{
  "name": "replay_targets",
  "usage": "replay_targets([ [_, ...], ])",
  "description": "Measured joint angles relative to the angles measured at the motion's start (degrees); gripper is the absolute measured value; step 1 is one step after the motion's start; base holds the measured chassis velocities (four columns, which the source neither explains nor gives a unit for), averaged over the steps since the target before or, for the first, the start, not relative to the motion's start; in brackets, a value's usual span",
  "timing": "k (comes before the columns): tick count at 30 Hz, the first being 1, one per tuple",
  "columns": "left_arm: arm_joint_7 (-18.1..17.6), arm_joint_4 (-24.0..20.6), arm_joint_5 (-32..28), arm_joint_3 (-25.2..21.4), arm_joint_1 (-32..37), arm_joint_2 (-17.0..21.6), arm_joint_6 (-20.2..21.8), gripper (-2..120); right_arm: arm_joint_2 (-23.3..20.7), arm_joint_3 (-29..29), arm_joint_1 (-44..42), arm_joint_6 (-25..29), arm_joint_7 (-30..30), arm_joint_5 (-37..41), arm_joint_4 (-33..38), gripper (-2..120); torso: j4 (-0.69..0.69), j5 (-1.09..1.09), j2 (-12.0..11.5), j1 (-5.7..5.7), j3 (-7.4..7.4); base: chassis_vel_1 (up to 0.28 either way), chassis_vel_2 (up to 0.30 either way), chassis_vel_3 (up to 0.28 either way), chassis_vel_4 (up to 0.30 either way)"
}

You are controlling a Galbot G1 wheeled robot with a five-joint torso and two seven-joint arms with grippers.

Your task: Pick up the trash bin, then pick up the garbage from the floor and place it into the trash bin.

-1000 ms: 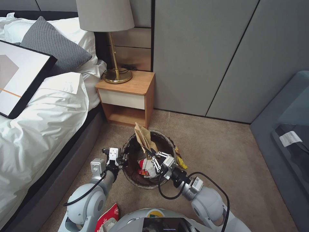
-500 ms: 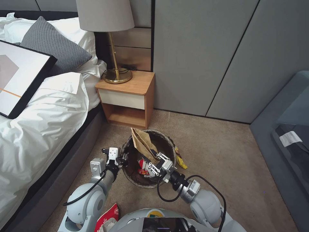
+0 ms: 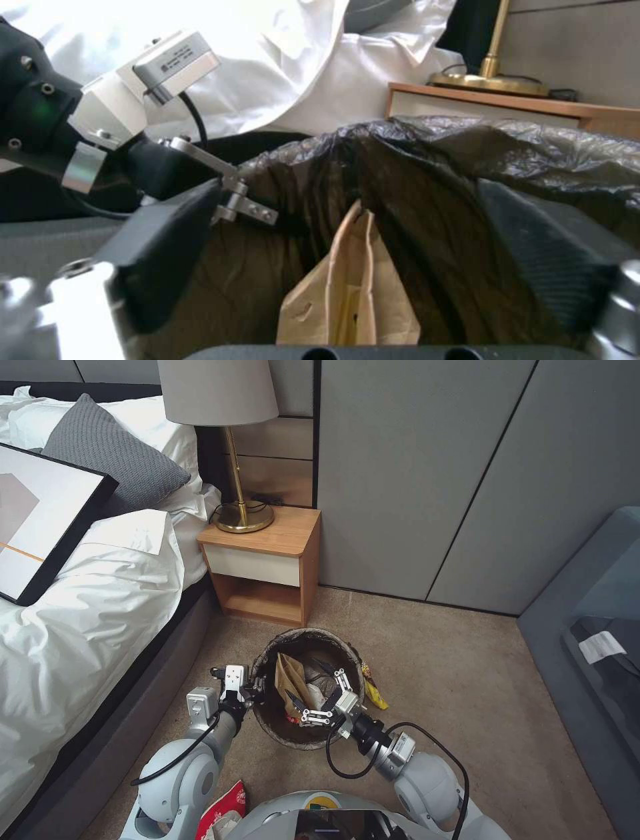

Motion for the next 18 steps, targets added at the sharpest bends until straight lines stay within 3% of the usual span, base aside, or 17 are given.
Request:
replay_targets([
  [1, 0.00, 0.00, 0.00, 0.00, 0.00, 0.00, 0.00, 0, 0.00, 0.00, 0.00, 0.00, 0.00, 0.00, 0.00, 80, 0.00, 0.00, 0.00, 0.00, 0.00, 0.000, 0.000, 0.000, 0.000],
  [2, 0.00, 0.00, 0.00, -0.03, 0.00, 0.00, 0.00, 0, -0.05, 0.10, 0.00, 0.03, 0.00, -0.07, 0.00, 98, 0.00, 0.00, 0.00, 0.00, 0.00, 0.000, 0.000, 0.000, 0.000],
  [3, 0.01, 0.00, 0.00, -0.06, 0.01, 0.00, 0.00, 0, -0.12, 0.22, -0.02, 0.07, 0.00, -0.14, 0.00, 100, 0.00, 0.00, 0.00, 0.00, 0.00, 0.000, 0.000, 0.000, 0.000],
  [14, 0.09, -0.12, 0.04, -0.15, 0.10, 0.15, -0.04, 0, -0.17, 0.81, -0.41, 0.36, 0.23, -0.40, 0.89, 100, 0.00, 0.00, 0.00, 0.00, 0.00, 0.000, 0.000, 0.000, 0.000],
  [18, 0.16, -0.27, 0.02, -0.63, 0.19, 0.40, -0.23, 0, 0.82, 3.31, -1.44, -1.81, 6.42, -2.36, 5.85, 100, 0.01, 0.01, 0.00, 0.00, 0.00, 0.000, 0.000, 0.000, 0.000],
])
